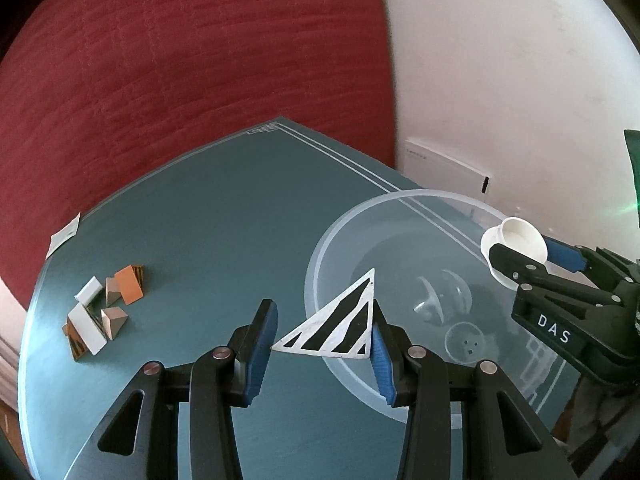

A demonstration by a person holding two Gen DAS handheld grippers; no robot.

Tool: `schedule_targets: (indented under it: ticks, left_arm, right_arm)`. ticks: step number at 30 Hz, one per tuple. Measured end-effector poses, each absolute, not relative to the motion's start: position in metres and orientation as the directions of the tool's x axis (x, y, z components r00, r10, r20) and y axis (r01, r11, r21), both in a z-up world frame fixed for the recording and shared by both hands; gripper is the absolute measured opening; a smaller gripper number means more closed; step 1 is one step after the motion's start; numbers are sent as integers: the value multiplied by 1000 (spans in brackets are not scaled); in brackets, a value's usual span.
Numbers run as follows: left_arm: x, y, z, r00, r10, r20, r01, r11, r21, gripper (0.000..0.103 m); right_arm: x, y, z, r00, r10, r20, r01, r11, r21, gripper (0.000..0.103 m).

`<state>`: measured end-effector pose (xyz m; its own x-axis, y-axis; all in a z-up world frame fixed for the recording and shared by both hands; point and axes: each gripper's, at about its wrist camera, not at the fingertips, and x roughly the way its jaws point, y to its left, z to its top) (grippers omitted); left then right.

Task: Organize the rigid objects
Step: 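Open the right gripper to drop the cup into the bin while the left gripper releases the triangle there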

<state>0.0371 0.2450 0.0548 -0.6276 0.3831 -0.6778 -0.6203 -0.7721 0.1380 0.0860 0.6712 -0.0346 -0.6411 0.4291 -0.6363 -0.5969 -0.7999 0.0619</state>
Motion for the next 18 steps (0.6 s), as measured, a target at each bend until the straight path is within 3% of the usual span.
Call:
schedule_targets:
  ticks: [4, 5, 6, 7, 18]
  left_arm:
    - [37, 248, 55, -619, 397, -678, -630, -766, 128, 49]
    - [37, 248, 55, -612, 403, -680, -634, -764, 118, 64]
    - [36, 247, 55, -608, 410, -680, -635, -765, 106, 87]
    - [36, 246, 57, -617, 416, -668, -627, -773, 97, 94]
    - [27, 231, 55, -652, 381, -656, -565, -821, 85, 100]
  right_arm:
    - [87, 672, -35, -639, 437, -633, -603, -795, 60, 54]
    - [88, 673, -35, -637, 444, -630, -609, -791, 57, 55]
    - [88, 674, -35, -633, 450, -630, -613, -788, 53, 56]
    - [88, 674, -35, -633, 448, -631, -613, -788, 56, 58]
    - [90, 665, -32, -635, 459, -621, -612, -789, 42, 60]
